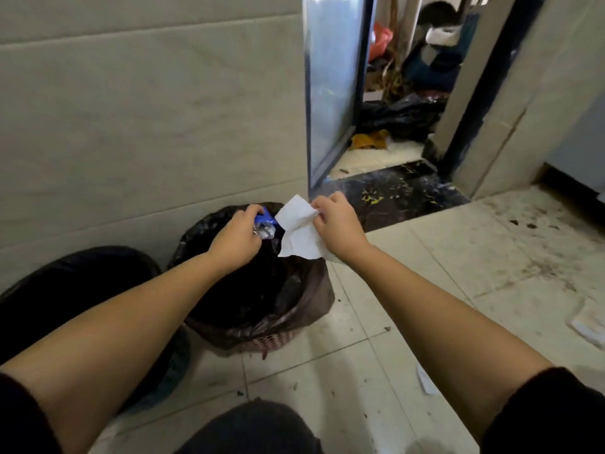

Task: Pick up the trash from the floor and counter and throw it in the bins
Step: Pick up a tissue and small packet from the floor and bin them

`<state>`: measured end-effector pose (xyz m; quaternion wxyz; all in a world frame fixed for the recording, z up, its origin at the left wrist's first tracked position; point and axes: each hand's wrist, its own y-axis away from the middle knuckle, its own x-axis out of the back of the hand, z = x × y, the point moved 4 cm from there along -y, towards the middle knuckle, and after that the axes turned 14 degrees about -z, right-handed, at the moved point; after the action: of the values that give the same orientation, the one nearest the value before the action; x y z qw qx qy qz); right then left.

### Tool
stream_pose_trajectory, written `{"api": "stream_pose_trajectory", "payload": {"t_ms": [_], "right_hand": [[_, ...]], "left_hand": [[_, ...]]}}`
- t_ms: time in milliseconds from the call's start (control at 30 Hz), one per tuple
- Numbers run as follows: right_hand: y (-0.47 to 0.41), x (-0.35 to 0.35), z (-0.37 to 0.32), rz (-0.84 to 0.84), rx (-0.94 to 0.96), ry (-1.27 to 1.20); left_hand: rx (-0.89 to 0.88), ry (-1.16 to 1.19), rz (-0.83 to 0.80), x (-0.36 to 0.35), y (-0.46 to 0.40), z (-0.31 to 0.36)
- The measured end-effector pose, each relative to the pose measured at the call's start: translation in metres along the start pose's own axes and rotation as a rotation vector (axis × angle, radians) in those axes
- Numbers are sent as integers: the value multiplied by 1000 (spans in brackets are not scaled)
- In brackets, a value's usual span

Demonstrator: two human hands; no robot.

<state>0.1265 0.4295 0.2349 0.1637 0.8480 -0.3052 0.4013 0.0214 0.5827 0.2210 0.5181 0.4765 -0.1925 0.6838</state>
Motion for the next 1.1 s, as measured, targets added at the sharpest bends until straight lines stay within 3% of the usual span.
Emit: {"api": "stream_pose_trajectory", "payload": {"t_ms": [133,300,467,567,633,733,900,1033,1100], "right_hand": [[-37,-75,-20,-217,-17,83],[-62,-153,-1,-560,-324,198],[-58,-191,17,-900,-436,412],[-54,-192,27,-955,-511,359],[-52,-184,21,-1009,-431,328],[-59,-152,12,-878,-377,125],[-56,-56,9,-501,-218,-277],[-18,30,44,-153,-166,-262],[12,64,79,-74,-189,-232]], "left_hand": [[89,-124,-108,-22,-10,-63],[162,-320,-472,-75,-29,-103],[222,-290,-771,-118,-41,-113],[265,-312,-937,-132,-43,-116],[303,-307,-979,-128,-48,-116],[264,-310,-881,-107,-59,-93],[154,-312,-425,-45,-71,-7],[11,-287,-127,-27,-61,79],[-93,-287,-75,-38,-54,128]]}}
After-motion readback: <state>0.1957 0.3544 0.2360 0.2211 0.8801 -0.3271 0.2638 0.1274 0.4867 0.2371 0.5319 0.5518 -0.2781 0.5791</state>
